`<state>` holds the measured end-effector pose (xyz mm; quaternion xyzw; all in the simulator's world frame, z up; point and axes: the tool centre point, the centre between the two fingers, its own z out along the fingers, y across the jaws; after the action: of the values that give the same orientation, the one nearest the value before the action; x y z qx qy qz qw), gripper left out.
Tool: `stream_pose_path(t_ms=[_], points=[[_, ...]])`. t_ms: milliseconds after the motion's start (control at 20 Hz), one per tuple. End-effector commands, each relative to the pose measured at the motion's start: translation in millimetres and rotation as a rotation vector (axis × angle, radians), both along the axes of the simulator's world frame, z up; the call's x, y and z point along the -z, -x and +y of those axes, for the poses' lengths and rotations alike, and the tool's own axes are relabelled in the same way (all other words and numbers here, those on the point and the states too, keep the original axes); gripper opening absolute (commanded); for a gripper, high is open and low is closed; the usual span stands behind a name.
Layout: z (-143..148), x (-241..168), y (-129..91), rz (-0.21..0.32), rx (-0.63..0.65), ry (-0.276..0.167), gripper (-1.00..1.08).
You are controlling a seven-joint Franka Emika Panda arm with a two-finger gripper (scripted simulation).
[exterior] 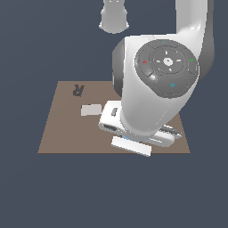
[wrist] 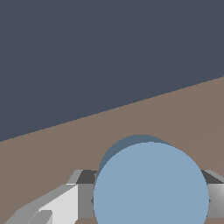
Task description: Insert a designated object into the corresponding slot on a board.
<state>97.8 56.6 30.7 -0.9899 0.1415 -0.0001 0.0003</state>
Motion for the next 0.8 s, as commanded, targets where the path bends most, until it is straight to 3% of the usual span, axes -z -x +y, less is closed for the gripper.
stream_pose_path(t_ms=[0,400,750], points=[[-1,1,0,0.000,0.001,0.000,-1.00],[1,0,0,0.000,-0.008,0.000,-1.00],[11,0,1,0.000,-0.092,0.000,-1.00]])
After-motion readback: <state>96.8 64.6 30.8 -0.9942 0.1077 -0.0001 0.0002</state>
